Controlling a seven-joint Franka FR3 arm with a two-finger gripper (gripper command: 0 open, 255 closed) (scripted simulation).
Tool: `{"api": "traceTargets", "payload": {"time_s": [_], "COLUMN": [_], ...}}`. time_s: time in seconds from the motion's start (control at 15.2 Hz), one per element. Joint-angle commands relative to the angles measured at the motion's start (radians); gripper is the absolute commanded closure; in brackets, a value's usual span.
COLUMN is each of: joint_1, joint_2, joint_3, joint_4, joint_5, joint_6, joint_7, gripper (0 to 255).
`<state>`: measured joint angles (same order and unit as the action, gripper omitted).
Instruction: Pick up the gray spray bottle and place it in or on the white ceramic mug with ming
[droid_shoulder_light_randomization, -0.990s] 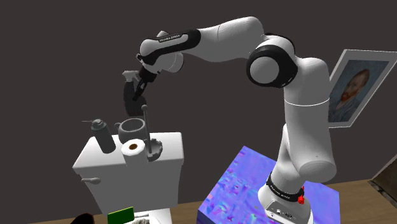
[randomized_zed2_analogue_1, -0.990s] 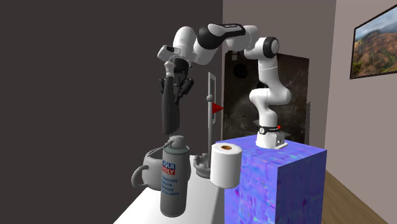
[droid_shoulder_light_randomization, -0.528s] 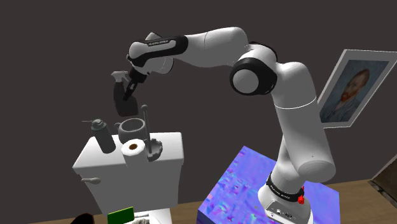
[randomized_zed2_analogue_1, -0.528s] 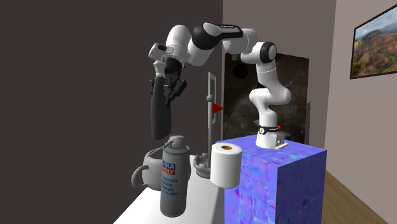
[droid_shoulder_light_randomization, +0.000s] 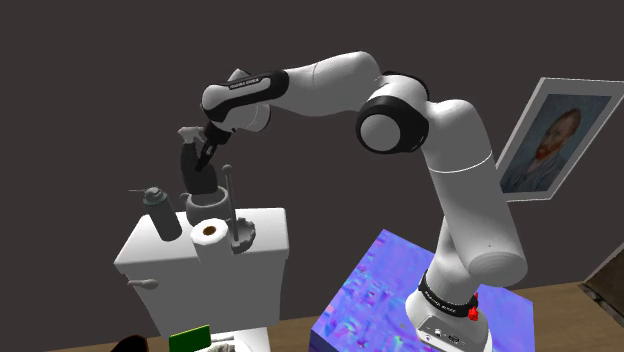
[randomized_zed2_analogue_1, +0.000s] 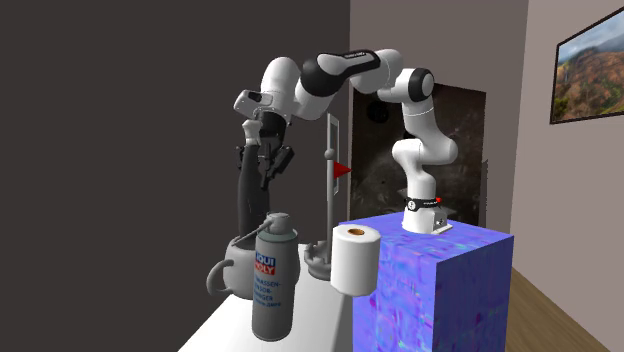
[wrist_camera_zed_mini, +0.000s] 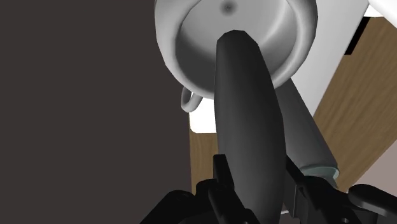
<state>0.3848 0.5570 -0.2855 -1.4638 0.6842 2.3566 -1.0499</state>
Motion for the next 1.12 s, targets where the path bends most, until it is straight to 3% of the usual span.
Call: {"api": "traceTargets", "payload": {"time_s": [0.0, 0.4, 0.46, 0.79, 1.06], "joint_1": [-0.006, -0.006, -0.004, -0.007, -0.003], "joint_2": [0.008, 0.008, 0.008, 0.008, -0.096], "joint_3": [0.0, 0.001, 0.001, 0.001, -0.026], "joint_4": [-0.01, -0.01, -0.01, -0.01, -0.065], "joint_5": [0.004, 0.003, 0.003, 0.003, -0.031], "joint_6": [0.003, 0.004, 0.005, 0.004, -0.048], "joint_7": [-0.007, -0.006, -0.004, -0.006, 0.004], "gripper": [255, 255, 0, 0, 0]}}
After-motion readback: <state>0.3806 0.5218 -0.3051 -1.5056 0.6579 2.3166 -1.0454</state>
